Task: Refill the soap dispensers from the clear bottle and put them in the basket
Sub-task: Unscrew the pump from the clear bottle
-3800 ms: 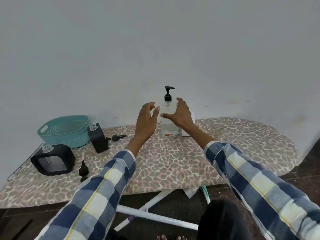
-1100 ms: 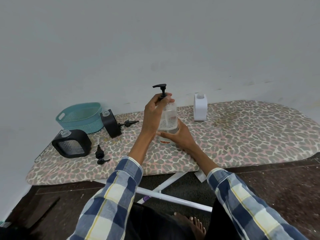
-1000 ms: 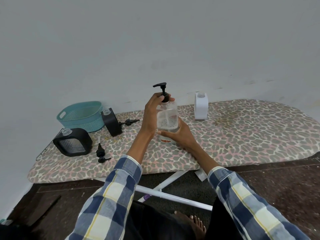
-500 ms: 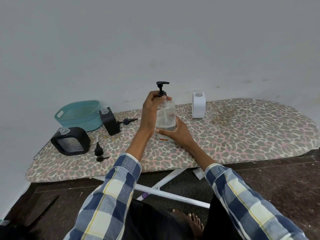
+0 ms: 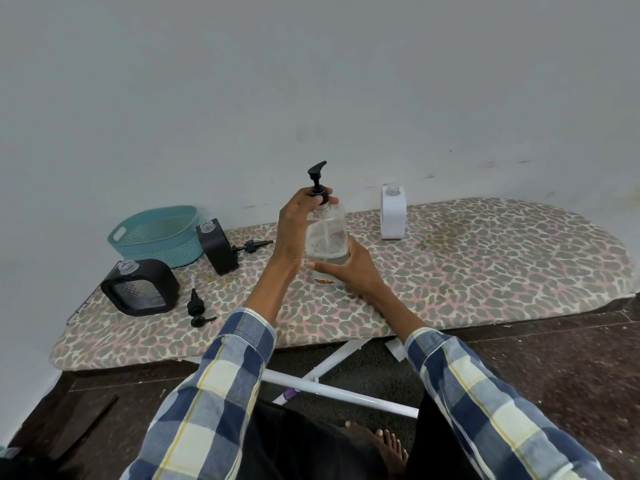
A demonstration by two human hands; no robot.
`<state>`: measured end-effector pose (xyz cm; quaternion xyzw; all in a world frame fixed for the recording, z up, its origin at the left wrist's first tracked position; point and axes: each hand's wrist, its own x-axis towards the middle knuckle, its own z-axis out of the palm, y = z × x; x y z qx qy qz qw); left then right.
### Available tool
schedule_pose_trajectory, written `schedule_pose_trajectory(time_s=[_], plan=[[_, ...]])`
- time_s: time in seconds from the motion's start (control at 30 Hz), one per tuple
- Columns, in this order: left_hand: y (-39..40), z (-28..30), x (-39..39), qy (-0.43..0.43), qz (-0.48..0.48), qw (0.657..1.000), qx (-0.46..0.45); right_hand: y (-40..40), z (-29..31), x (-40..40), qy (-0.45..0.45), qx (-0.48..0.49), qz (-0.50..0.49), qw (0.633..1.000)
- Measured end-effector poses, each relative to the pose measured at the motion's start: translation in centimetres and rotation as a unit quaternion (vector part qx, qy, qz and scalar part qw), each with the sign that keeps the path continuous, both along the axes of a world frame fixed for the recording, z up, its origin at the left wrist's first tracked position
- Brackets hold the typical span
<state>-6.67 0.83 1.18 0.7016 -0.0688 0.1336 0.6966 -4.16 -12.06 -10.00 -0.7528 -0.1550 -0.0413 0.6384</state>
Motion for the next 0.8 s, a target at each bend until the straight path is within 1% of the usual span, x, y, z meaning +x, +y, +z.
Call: schedule_pose_trajectory(time_s=[0.17,0.37,0.47,0.57,0.67,0.8], plan=[[-0.1,0.2,0.3,-0.021,0.041,0.999,0.019,0.0,0.1,0.0,0.005,0.0,0.0,1.0],[-0.3,1.6,0.3,-0.069,0.124,0.989,0.029,-0.1,0.1,0.0,0.004,0.0,0.002,1.0],[-0.3,3.7,0.0,-0.104,0.133,0.985,0.039,-0.1,0.0,0.1,0.009,-0.002,0.001,1.0],[-0.3,5.2,-0.4,-0.143,0.151,0.976,0.068,-0.1,0.0,0.2,0.014,-0.003,0.001,1.0],[0.0,6.2,-0.5,-0.147,0.163,0.969,0.112,0.0,0.0,0.2,0.016,-0.007,-0.001,1.0],[0.3,7.4,-0.5,-0.177,0.179,0.961,0.116,-0.1,0.2,0.2,0.019,-0.008,0.006,1.0]])
